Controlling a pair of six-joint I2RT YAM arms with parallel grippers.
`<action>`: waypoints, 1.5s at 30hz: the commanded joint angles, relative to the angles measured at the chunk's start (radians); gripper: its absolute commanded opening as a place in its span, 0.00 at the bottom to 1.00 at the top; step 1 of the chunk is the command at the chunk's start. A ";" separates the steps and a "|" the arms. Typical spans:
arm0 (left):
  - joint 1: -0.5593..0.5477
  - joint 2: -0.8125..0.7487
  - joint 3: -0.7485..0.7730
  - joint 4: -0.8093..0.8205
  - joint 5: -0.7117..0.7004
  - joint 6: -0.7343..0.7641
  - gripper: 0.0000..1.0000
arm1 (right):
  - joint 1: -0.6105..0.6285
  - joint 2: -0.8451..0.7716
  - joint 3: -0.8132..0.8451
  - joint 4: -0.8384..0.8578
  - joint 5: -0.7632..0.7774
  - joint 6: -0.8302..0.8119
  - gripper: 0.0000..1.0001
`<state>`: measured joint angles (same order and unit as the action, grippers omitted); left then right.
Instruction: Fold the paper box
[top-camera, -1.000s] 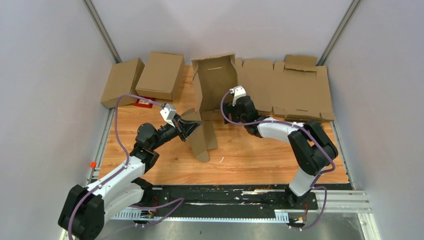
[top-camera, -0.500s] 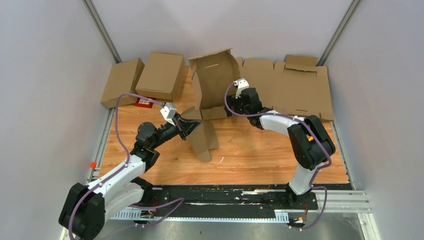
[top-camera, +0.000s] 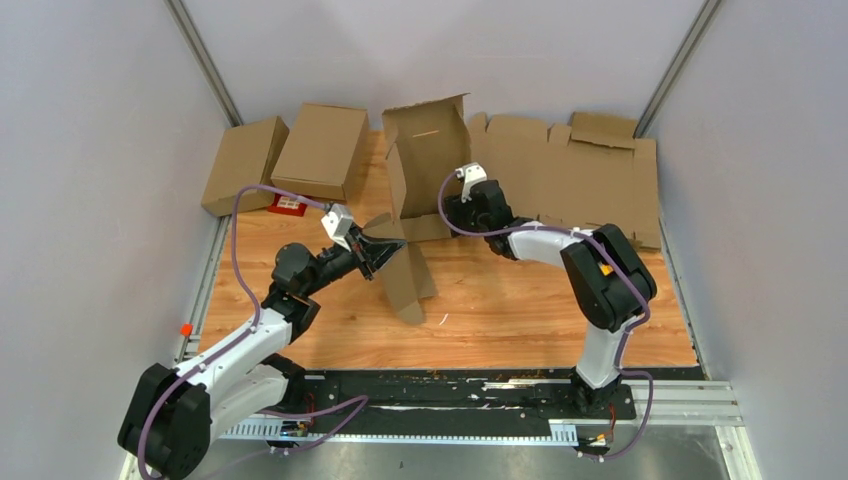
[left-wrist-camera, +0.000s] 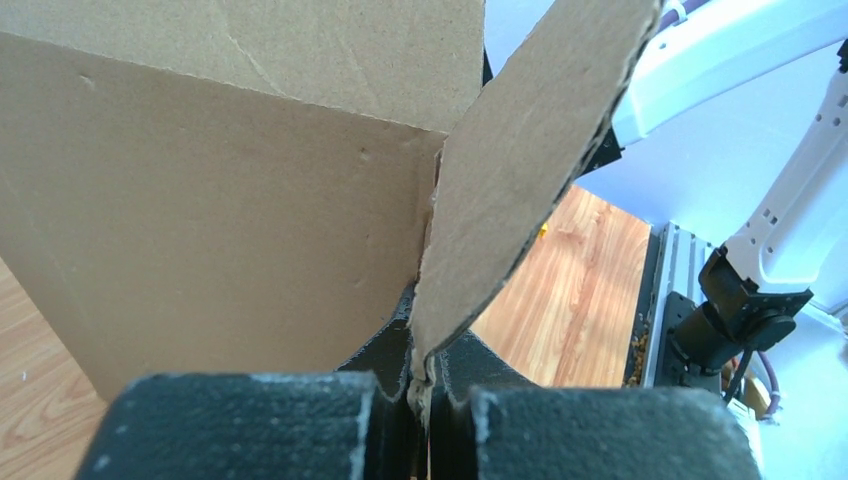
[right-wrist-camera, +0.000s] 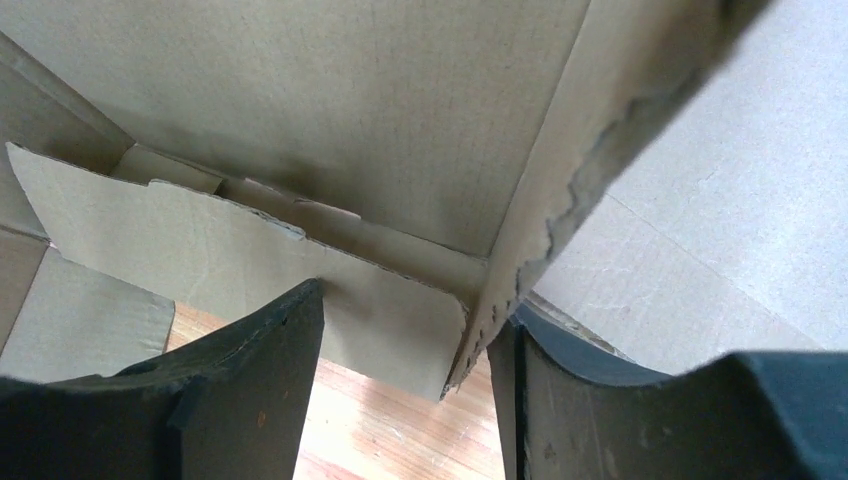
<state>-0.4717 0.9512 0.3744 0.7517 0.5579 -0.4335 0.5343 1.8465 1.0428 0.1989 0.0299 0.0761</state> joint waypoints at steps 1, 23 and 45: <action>-0.010 -0.002 0.023 -0.083 0.034 -0.021 0.00 | 0.061 0.038 0.013 -0.025 0.045 0.009 0.58; -0.010 -0.250 0.090 -0.775 -0.162 0.013 0.00 | 0.155 0.196 0.172 -0.183 0.180 0.106 0.63; -0.012 -0.278 0.117 -0.962 -0.195 0.036 0.00 | 0.181 0.221 0.213 -0.283 0.252 0.138 0.86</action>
<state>-0.4782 0.6552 0.4915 -0.0097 0.3786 -0.3565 0.7036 2.0556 1.2655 0.0494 0.3172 0.1970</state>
